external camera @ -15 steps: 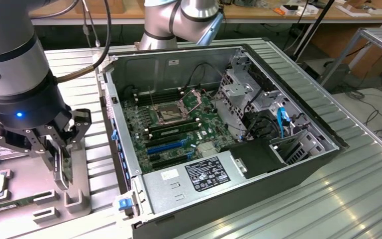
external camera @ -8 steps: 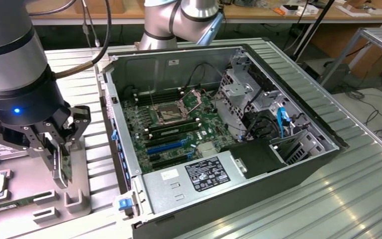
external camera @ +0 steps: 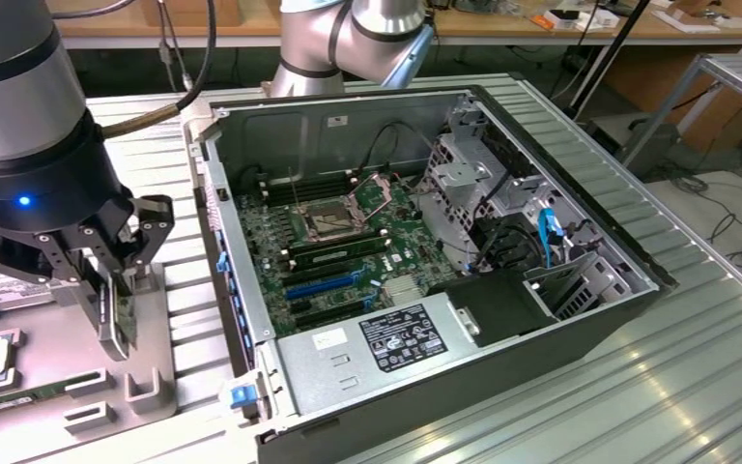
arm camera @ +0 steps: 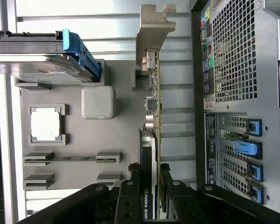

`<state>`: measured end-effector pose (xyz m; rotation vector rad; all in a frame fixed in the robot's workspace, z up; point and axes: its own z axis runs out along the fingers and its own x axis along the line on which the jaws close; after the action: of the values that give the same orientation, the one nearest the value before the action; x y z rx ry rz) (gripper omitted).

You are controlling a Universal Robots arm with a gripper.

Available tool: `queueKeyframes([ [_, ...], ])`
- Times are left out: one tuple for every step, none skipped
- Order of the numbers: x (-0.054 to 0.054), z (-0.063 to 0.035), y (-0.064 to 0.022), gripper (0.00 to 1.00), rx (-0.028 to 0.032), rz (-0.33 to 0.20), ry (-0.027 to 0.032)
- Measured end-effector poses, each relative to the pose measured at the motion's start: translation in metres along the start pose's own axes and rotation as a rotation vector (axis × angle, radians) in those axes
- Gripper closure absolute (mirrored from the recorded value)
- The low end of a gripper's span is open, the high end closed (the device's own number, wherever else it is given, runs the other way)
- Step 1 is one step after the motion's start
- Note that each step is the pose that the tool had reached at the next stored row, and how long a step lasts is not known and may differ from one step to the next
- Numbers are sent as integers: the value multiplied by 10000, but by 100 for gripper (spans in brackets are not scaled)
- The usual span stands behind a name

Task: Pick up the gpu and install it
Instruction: 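Pick up the gpu and move the gpu toward the slot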

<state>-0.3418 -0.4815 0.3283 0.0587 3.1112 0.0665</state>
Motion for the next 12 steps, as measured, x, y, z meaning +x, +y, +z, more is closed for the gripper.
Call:
queueKeyframes([
  [0,-7,0,73,1,0,1],
  [0,-14,1,73,0,0,0],
  [0,-20,1,73,0,0,0],
  [-1,-30,1,73,0,0,0],
  [-1,-41,2,73,0,0,0],
  [-1,-52,2,73,0,0,0],
  [-2,-64,3,73,0,0,0],
  [-2,-72,3,73,0,0,0],
  [-2,-81,4,73,1,0,0],
  [-2,-86,4,73,0,0,0],
  [-2,-90,4,73,0,0,-1],
  [-3,-95,4,73,0,0,0],
])
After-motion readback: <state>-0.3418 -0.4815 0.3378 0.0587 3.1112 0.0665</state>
